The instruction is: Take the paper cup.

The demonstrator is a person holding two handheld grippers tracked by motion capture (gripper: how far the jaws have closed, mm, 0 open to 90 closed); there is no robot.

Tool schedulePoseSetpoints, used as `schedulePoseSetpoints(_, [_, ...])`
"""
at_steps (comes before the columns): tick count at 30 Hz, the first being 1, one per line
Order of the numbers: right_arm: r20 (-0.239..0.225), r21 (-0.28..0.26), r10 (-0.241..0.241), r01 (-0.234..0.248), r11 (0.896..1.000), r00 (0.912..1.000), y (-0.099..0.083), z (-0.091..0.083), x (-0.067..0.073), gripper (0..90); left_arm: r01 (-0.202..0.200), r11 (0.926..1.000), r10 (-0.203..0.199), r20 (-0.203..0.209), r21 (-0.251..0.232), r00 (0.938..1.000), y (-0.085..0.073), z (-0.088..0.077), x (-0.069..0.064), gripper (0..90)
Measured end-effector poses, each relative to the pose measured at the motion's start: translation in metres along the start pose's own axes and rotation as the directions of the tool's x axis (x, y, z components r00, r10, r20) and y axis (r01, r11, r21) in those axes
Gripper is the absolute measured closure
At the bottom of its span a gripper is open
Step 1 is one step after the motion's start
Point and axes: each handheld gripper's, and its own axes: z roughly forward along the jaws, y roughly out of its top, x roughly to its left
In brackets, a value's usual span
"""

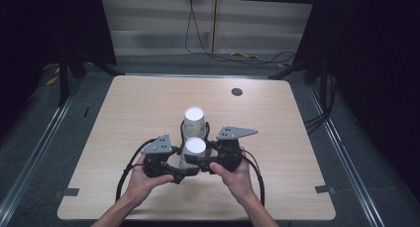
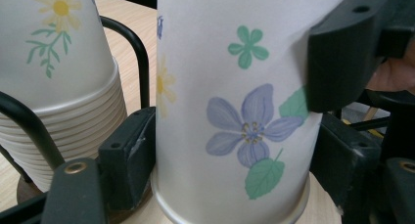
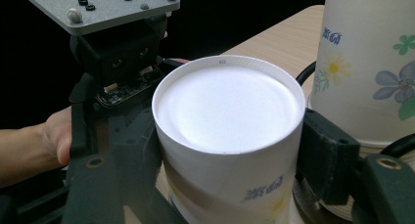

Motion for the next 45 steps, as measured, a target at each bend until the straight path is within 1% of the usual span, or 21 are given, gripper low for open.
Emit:
schedulePoseSetpoints(2, [-0.001, -0.004, -0.004, 0.004, 1.000, 1.0000, 0.000, 0.000, 0.001, 31.6, -0.005, 1.0000, 0.005, 0.000, 0.000, 1.0000, 0.000, -0.001, 0.000, 25.6])
schedulePoseSetpoints(5, [-0.013, -0.008, 0.000, 0.000, 1.000, 0.9999, 0.000, 0.001, 0.000, 29.0, -0.006, 0.9998, 0.006, -0.002, 0.017, 1.0000, 0.000, -0.001, 0.000, 25.7])
schedulePoseSetpoints(7, [-0.011, -0.005, 0.004, -0.004, 1.000, 0.9999, 0.001, 0.001, 0.000, 28.3, -0.004, 0.9998, 0.004, 0.003, 0.022, 1.0000, -0.001, 0.000, 0.000, 25.7])
schedulePoseSetpoints(9, [-0.020, 0.000, 0.003, -0.003, 1.000, 0.9998, 0.001, 0.000, 0.000, 27.4, -0.001, 0.9995, 0.000, 0.013, 0.031, 0.9999, -0.001, 0.001, 0.000, 25.7])
schedulePoseSetpoints(10, [-0.017, 0.000, 0.003, -0.003, 1.000, 0.9999, 0.001, 0.000, -0.001, 26.5, -0.001, 0.9993, 0.000, 0.019, 0.037, 0.9998, -0.001, 0.001, 0.000, 25.7])
schedulePoseSetpoints(13, [-0.009, -0.004, 0.009, -0.009, 1.000, 0.9999, 0.001, -0.001, -0.002, 24.5, -0.007, 0.9991, 0.006, 0.017, 0.041, 0.9998, -0.001, 0.001, -0.001, 25.7])
schedulePoseSetpoints(18, [-0.008, -0.013, 0.009, -0.009, 1.000, 0.9999, 0.002, -0.004, -0.003, 22.3, 0.005, 0.9986, -0.005, 0.009, 0.052, 0.9999, -0.002, 0.000, 0.001, 25.7])
schedulePoseSetpoints(22, [-0.004, -0.008, 0.008, -0.008, 1.000, 1.0000, 0.002, -0.006, -0.004, 20.7, 0.018, 0.9978, -0.018, 0.005, 0.063, 0.9998, -0.003, -0.002, 0.004, 25.7])
schedulePoseSetpoints(23, [-0.004, -0.007, 0.008, -0.008, 1.000, 1.0000, 0.002, -0.007, -0.005, 20.1, 0.022, 0.9980, -0.022, 0.006, 0.060, 0.9997, -0.004, -0.002, 0.004, 25.7])
schedulePoseSetpoints(30, [-0.008, -0.004, 0.015, -0.015, 1.000, 0.9999, 0.003, -0.010, -0.006, 19.2, 0.032, 0.9968, -0.032, 0.002, 0.073, 0.9995, -0.004, -0.006, 0.006, 25.7])
schedulePoseSetpoints(31, [-0.007, -0.004, 0.016, -0.016, 1.000, 0.9998, 0.002, -0.012, -0.007, 18.8, 0.033, 0.9960, -0.033, 0.001, 0.083, 0.9994, -0.004, -0.007, 0.006, 25.7])
schedulePoseSetpoints(32, [-0.008, -0.004, 0.017, -0.017, 1.000, 0.9998, 0.002, -0.013, -0.007, 18.4, 0.041, 0.9954, -0.041, 0.000, 0.086, 0.9992, -0.004, -0.007, 0.006, 25.7])
schedulePoseSetpoints(34, [-0.005, -0.003, 0.017, -0.017, 1.000, 0.9998, 0.002, -0.014, -0.008, 18.2, 0.041, 0.9951, -0.041, 0.000, 0.090, 0.9992, -0.004, -0.008, 0.007, 25.8])
schedulePoseSetpoints(36, [-0.007, -0.005, 0.019, -0.019, 1.000, 0.9998, 0.003, -0.016, -0.009, 18.2, 0.047, 0.9930, -0.049, 0.016, 0.108, 0.9987, -0.005, -0.007, 0.007, 25.7])
schedulePoseSetpoints(37, [-0.004, -0.004, 0.020, -0.020, 1.000, 0.9998, 0.003, -0.017, -0.009, 18.1, 0.041, 0.9923, -0.044, 0.016, 0.116, 0.9989, -0.005, -0.007, 0.006, 25.7])
schedulePoseSetpoints(39, [-0.009, 0.008, 0.016, -0.016, 1.000, 0.9998, 0.002, -0.018, -0.010, 18.0, 0.037, 0.9901, -0.039, 0.010, 0.135, 0.9992, -0.004, -0.007, 0.006, 25.8])
schedulePoseSetpoints(42, [-0.014, 0.018, 0.013, -0.013, 1.000, 0.9998, 0.002, -0.018, -0.010, 18.3, 0.041, 0.9885, -0.043, 0.009, 0.146, 0.9990, -0.004, -0.008, 0.007, 25.9])
schedulePoseSetpoints(43, [-0.015, 0.031, 0.002, -0.002, 1.000, 0.9999, 0.002, -0.019, -0.010, 18.4, 0.045, 0.9875, -0.046, 0.005, 0.151, 0.9989, -0.004, -0.008, 0.008, 26.0])
schedulePoseSetpoints(45, [-0.012, 0.044, 0.003, -0.002, 0.999, 0.9999, 0.001, -0.020, -0.011, 18.3, 0.051, 0.9868, -0.051, 0.001, 0.154, 0.9987, -0.004, -0.010, 0.009, 26.0])
